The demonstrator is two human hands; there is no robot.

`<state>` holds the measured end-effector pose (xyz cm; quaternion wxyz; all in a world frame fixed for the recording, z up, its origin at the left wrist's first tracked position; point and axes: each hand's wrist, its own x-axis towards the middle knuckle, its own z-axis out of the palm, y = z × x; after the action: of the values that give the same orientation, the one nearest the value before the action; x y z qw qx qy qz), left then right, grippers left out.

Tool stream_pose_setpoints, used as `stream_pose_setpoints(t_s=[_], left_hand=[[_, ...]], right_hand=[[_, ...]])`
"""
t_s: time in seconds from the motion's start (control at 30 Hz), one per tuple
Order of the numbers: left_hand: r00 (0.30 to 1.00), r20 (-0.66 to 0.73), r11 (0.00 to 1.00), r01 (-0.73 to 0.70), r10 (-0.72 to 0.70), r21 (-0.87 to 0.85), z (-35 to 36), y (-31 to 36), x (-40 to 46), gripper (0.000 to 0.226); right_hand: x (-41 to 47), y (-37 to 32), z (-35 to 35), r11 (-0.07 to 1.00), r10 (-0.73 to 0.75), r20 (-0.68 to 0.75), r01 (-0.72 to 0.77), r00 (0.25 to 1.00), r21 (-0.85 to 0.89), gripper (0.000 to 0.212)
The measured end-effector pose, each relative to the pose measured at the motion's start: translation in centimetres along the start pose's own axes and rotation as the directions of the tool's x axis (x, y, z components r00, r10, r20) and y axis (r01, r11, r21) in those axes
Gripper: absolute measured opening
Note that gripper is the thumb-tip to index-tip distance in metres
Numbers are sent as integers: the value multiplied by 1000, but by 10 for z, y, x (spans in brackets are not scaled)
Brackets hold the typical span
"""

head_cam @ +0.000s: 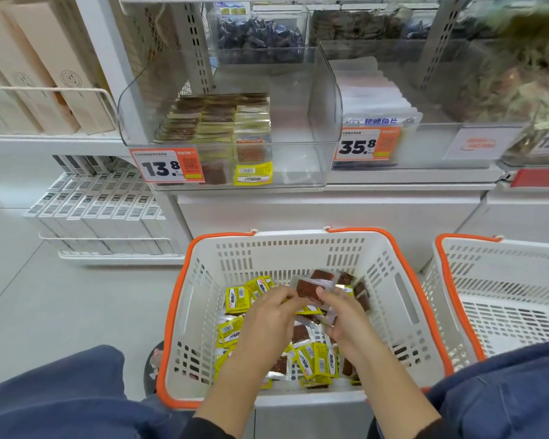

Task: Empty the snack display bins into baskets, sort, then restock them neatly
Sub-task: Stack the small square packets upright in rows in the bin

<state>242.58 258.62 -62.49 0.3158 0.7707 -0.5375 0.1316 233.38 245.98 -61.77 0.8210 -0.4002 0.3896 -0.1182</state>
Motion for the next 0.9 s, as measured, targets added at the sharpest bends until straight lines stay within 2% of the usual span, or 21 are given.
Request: stream_pose_setpoints(t_s=[0.07,0.1,0.13,0.17,0.2,0.23,0.27,0.3,0.33,0.43,0.47,0.53,0.57,0.63,0.7,0.8,0.9], left_hand=[[996,-6,991,83,-84,-105,0,1,-4,35],[978,-14,960,199,-206,-196,-2,3,-4,28],[927,-21,885,351,-375,-307,-5,6,-4,21],[820,9,735,517,-572,-439,-9,8,-1,17],[677,97,513,636,-730,-577,-13,9,4,17],[541,229,253,673,-809,-695,-16,9,9,21],[447,360,28,657,-819,-753,-18,9,14,27],[397,452,-112,640,-799,-760,-19,8,17,32],[382,493,-153,649,-781,-745,-20,8,19,33],[390,465,-3,764,-795,-645,-13,1,16,24],[378,479,12,794,-792,-608,-13,1,15,28],[325,571,-64,828,-754,-557,-14,-1,14,40],[312,621,-124,821,-719,-557,-14,-3,13,37],[331,651,-195,776,-683,-600,-16,-2,12,23],[322,618,-236,722,-717,-650,-14,-2,11,19],[279,618,-322,658,-735,-680,-11,-3,13,20],[237,595,-382,576,-768,-723,-11,-14,13,23]], right_hand=[[3,4,-2,999,4,-27,-3,1000,49,22],[5,4,-3,997,-3,-49,6,999,71,26],[5,4,-4,996,-6,-78,13,997,84,31],[7,5,-6,996,-13,-106,22,994,85,39],[7,5,-7,996,-20,-123,30,992,83,48],[7,6,-7,996,-32,-119,41,992,73,55],[6,6,-5,997,-44,-109,51,993,60,58],[5,8,-3,998,-50,-88,53,995,33,58],[3,9,2,999,-52,-58,53,997,7,58],[-4,12,11,995,-52,31,55,998,-82,54],[-4,12,12,994,-46,55,51,997,-92,51],[-6,9,14,996,-14,119,24,993,-83,38],[-6,8,14,998,-1,157,10,988,-57,31],[-5,7,14,999,15,205,-21,979,27,28],[-4,6,14,996,27,170,-41,985,75,31],[1,10,14,1000,12,98,-14,995,26,36],[2,11,15,1000,-11,45,11,999,0,31]])
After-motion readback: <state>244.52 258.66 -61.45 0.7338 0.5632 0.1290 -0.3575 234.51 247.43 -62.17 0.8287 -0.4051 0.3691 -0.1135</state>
